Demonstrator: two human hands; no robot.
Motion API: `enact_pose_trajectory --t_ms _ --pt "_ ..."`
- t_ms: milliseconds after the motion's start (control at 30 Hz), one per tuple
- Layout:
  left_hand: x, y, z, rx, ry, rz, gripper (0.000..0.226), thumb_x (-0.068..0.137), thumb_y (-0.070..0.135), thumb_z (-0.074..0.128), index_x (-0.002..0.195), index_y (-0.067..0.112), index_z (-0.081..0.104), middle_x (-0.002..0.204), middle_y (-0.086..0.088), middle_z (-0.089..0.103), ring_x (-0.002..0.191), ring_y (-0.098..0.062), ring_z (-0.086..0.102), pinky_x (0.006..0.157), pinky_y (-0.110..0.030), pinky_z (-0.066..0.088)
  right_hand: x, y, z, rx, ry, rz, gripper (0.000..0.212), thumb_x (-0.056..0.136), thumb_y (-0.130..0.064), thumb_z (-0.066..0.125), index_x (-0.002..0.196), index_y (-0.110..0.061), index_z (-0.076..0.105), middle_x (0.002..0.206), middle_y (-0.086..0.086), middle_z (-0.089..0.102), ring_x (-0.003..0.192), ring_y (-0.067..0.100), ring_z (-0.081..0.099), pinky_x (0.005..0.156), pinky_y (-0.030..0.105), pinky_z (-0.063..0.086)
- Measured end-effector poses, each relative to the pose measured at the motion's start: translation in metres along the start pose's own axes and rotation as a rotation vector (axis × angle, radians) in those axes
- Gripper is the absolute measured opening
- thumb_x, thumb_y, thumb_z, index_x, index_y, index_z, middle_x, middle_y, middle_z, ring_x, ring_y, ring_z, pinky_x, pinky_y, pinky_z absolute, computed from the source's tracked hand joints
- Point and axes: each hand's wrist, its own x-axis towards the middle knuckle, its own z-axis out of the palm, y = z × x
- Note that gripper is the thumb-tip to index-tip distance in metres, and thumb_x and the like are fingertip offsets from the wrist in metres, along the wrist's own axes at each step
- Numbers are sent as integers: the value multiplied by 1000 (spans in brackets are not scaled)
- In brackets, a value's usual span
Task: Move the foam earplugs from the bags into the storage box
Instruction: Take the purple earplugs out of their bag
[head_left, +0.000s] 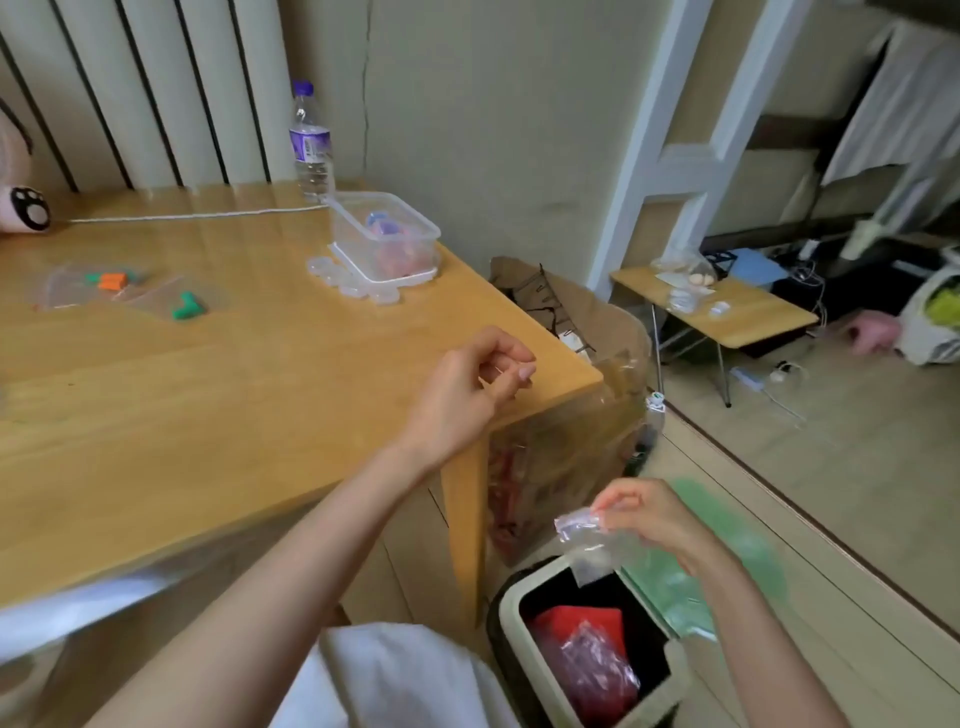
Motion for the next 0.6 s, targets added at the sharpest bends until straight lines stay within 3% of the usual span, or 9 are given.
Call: enact_pose_trajectory --t_ms 133,200,300,367,467,533,600 --pt "-15 0 36 -6 -100 17 5 90 8 58 94 10 59 73 5 62 66 -9 56 65 -18 45 13 123 26 70 296 340 4 79 6 65 77 3 67 55 5 59 39 11 47 36 18 36" --pt "-21 -2 48 -1 -134 7 6 90 7 58 96 7 60 73 7 61 66 -7 55 64 -15 44 14 169 37 163 363 438 5 83 6 62 83 3 66 63 11 64 41 14 55 36 20 43" --pt "-22 -4 54 -2 -135 -9 7 91 5 56 96 6 60 74 6 62 68 -8 57 64 -15 45 15 208 46 263 383 501 13 84 4 63 97 2 64 88 17 67 67 25 66 62 33 59" --pt "-20 -3 54 10 -132 -7 7 91 5 56 96 6 60 75 4 64 68 -10 58 64 -13 45 16 213 47 288 357 508 30 83 2 64 112 3 59 107 17 64 86 29 63 82 43 56" --pt "-17 -2 49 32 -129 4 6 91 6 56 95 6 61 75 3 66 66 -10 59 64 -12 45 19 207 45 384 238 518 44 86 -4 64 128 -4 49 123 18 58 98 35 61 72 39 57" --pt "-15 -2 43 39 -131 3 5 91 7 57 94 8 61 75 4 66 64 -6 58 64 -16 47 23 194 40 394 227 515 42 89 -2 60 129 -3 49 124 20 58 89 34 63 66 37 57" --pt "-12 -2 34 49 -119 9 5 91 9 57 94 10 61 75 5 67 65 -8 59 67 -22 49 30 166 28 447 341 451 30 90 4 53 120 1 55 120 20 59 77 31 63 60 29 57"
